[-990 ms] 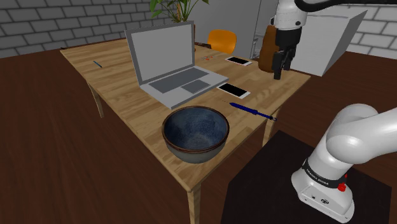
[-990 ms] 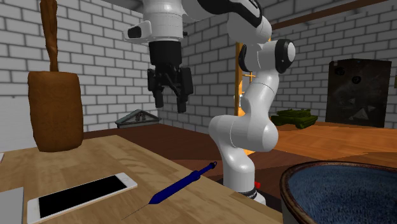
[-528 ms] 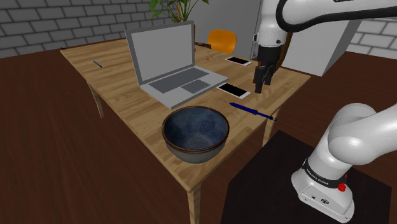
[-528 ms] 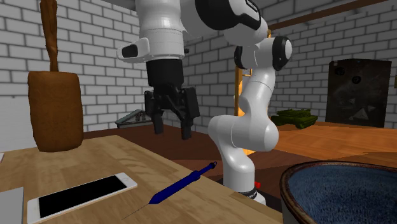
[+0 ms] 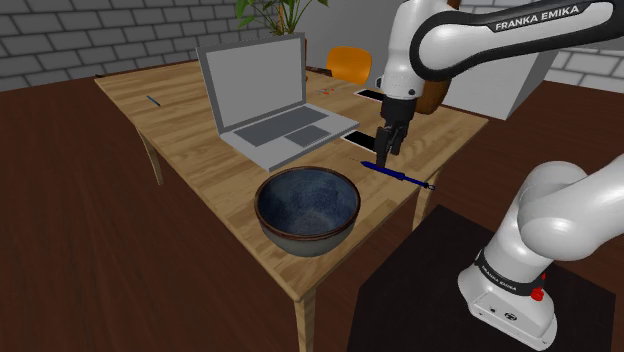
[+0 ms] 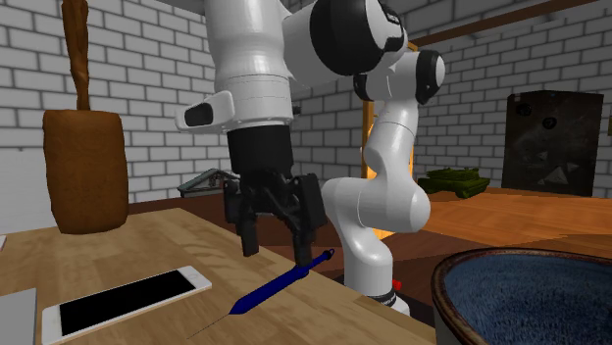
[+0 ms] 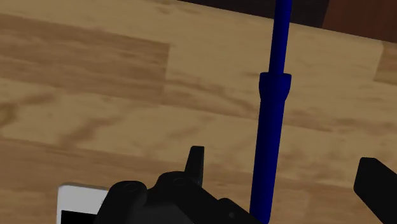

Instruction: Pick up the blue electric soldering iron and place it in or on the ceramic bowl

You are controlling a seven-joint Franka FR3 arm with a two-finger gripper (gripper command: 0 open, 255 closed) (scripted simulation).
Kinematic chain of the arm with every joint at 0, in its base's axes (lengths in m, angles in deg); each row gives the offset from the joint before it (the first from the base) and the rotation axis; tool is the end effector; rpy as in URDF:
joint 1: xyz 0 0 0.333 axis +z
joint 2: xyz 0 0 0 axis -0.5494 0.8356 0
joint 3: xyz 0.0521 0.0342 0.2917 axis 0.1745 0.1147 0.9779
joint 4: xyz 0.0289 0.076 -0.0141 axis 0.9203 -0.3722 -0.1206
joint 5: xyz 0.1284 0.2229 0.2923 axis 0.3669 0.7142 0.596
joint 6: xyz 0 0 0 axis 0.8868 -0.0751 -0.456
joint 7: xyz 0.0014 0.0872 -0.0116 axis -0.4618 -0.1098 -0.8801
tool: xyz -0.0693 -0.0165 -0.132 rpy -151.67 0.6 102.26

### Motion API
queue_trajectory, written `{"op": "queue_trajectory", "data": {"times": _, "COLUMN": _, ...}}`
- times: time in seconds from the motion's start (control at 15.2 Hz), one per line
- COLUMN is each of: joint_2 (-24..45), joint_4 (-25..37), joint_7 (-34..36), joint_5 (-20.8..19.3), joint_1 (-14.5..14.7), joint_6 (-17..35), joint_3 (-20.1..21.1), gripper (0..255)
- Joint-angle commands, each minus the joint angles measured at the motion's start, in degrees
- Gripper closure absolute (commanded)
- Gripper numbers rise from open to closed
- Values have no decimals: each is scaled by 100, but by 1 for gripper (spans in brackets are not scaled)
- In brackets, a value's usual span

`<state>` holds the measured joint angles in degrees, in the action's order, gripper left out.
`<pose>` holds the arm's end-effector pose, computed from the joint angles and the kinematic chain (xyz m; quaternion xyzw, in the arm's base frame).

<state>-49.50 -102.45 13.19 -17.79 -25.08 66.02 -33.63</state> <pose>0.3445 0.0770 0.4261 -0.9950 -0.0769 0.0280 0.0578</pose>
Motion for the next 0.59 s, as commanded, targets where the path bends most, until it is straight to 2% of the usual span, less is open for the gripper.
{"op": "queue_trajectory", "data": {"times": 0.0, "joint_2": 43, "joint_4": -144, "joint_7": -21, "joint_5": 23, "joint_1": 9, "joint_6": 194, "joint_3": 7, "gripper": 0}}
{"op": "queue_trajectory", "data": {"times": 0.26, "joint_2": 90, "joint_4": -388, "joint_7": -30, "joint_5": 58, "joint_1": 28, "joint_6": 487, "joint_3": 38, "gripper": 0}}
{"op": "queue_trajectory", "data": {"times": 0.53, "joint_2": 90, "joint_4": -388, "joint_7": -30, "joint_5": 58, "joint_1": 28, "joint_6": 487, "joint_3": 38, "gripper": 0}}
